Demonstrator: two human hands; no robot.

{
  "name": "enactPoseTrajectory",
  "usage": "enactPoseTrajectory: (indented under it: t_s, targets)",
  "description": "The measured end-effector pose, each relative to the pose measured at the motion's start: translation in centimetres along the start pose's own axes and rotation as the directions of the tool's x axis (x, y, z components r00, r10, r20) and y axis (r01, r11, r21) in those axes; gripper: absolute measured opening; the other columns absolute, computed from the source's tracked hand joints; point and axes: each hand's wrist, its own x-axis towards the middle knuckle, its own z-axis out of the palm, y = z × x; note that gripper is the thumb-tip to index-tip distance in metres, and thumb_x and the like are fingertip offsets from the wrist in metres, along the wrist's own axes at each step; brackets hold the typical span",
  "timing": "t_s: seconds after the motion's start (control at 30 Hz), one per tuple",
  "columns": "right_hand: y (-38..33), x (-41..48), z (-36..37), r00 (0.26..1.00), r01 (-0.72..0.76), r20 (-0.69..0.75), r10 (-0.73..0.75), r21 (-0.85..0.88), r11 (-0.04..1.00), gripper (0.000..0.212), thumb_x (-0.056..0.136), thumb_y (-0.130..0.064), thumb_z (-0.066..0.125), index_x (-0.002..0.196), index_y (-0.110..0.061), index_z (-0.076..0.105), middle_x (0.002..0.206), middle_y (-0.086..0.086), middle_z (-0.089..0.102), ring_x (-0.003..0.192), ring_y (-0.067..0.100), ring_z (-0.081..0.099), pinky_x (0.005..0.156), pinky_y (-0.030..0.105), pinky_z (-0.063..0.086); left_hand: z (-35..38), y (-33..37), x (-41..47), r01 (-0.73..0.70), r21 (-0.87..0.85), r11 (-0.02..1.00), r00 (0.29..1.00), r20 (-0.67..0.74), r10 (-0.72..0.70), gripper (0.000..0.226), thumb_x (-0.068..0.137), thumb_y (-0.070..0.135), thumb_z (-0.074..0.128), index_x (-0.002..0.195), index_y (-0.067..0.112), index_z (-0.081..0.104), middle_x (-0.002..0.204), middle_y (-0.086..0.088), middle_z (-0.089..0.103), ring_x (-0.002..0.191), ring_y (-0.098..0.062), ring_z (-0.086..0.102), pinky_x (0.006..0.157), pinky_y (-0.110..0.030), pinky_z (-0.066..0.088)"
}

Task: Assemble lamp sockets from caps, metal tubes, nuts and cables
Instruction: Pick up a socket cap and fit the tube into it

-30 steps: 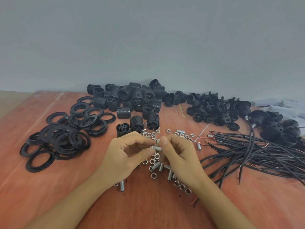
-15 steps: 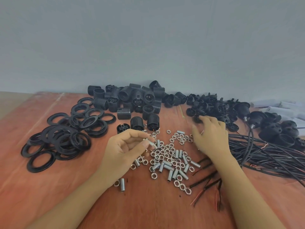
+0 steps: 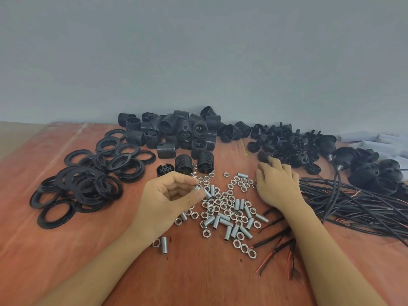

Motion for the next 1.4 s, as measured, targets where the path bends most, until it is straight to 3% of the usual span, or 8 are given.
enactPoseTrajectory:
  t_s: [0.17,0.3,0.43,0.6,0.77,0.9,1.2,1.4]
  targets:
    - [0.1,-0.1,0.2,0.998,0.019,-0.057,-0.019,0.005,1.0,0.041,0.101,-0.037,0.038,0.132,-0.018,0.055,0.15,0.002,0.035,0.133,0.032,0.033,0.108,0.048,0.029,0.0,-0.1,-0.1,0.027,0.017,1.0,0.999,0.029,-0.027,0.029,0.065,0.023,0.079,0.094,0.02,0.074,0.085,-0.001,0.076,0.077,-0.01,0.071,0.069,-0.017,0.055]
    - [-0.2,-0.5,-0.3,0.952,0.063,-0.305,0.0,0.196,0.979,0.034,0.096,-0.028,0.055,0.121,-0.008,0.067,0.131,0.006,0.055,0.122,0.034,0.04,0.101,0.044,0.033,0.0,-0.1,0.0,0.036,0.038,0.999,0.999,0.02,-0.037,0.029,0.073,0.02,0.074,0.102,0.018,0.073,0.091,-0.003,0.076,0.078,-0.015,0.072,0.07,-0.02,0.056]
    - [-1.2,-2.0,-1.5,0.807,0.283,-0.59,0.018,0.414,0.865,0.01,0.086,-0.013,0.072,0.095,-0.012,0.076,0.098,-0.004,0.068,0.111,0.032,0.055,0.098,0.009,0.021,-0.1,-0.2,0.0,0.002,0.076,0.997,1.0,-0.002,-0.002,0.027,0.075,0.021,0.073,0.102,0.018,0.073,0.092,0.0,0.076,0.083,-0.015,0.072,0.074,-0.021,0.057]
    - [-3.7,-4.8,-2.7,0.92,0.338,-0.387,0.056,0.859,0.385,0.023,0.079,-0.006,0.079,0.083,-0.026,0.069,0.08,-0.015,0.072,0.088,-0.002,0.067,0.081,0.014,0.05,-0.2,-0.1,-0.1,-0.013,0.088,0.996,1.0,-0.007,0.014,0.022,0.076,0.025,0.074,0.098,0.023,0.074,0.089,0.001,0.076,0.081,-0.014,0.072,0.073,-0.021,0.057]
    - [-4.7,-6.0,-3.2,0.952,0.203,-0.201,-0.233,0.979,-0.015,0.057,0.066,-0.009,0.08,0.118,-0.017,0.056,0.083,-0.003,0.069,0.076,0.013,0.071,0.071,0.023,0.055,0.0,0.0,-0.1,-0.042,0.046,0.998,0.999,0.001,0.042,0.021,0.075,0.026,0.075,0.095,0.022,0.076,0.088,-0.002,0.076,0.081,-0.015,0.073,0.072,-0.02,0.056]
    - [-4.8,-6.4,-2.7,0.935,0.131,-0.119,-0.335,0.991,0.015,0.069,0.062,-0.011,0.081,0.125,-0.021,0.055,0.112,-0.005,0.072,0.086,0.01,0.071,0.077,0.022,0.055,0.0,0.1,-0.2,-0.066,0.034,0.997,0.998,-0.01,0.066,0.016,0.073,0.025,0.076,0.088,0.02,0.076,0.085,-0.002,0.076,0.078,-0.015,0.073,0.071,-0.02,0.056]
    - [-5.2,-6.7,-2.1,0.915,0.165,-0.123,-0.384,0.983,0.077,0.054,0.065,-0.007,0.082,0.116,-0.011,0.063,0.112,0.005,0.073,0.103,0.023,0.07,0.086,0.029,0.056,-0.2,0.3,-0.2,-0.085,0.113,0.99,0.996,0.049,0.08,0.012,0.075,0.023,0.074,0.086,0.018,0.077,0.079,-0.002,0.075,0.067,-0.014,0.069,0.061,-0.019,0.054]
    - [-5.4,-6.8,-2.1,0.927,0.13,-0.076,-0.368,0.984,0.125,0.045,0.064,-0.017,0.083,0.107,-0.018,0.068,0.101,0.004,0.075,0.088,0.02,0.074,0.075,0.025,0.057,-0.2,0.1,-0.1,-0.102,0.113,0.988,0.994,0.053,0.096,0.012,0.076,0.019,0.073,0.087,0.016,0.076,0.083,-0.002,0.076,0.073,-0.017,0.071,0.066,-0.02,0.056]
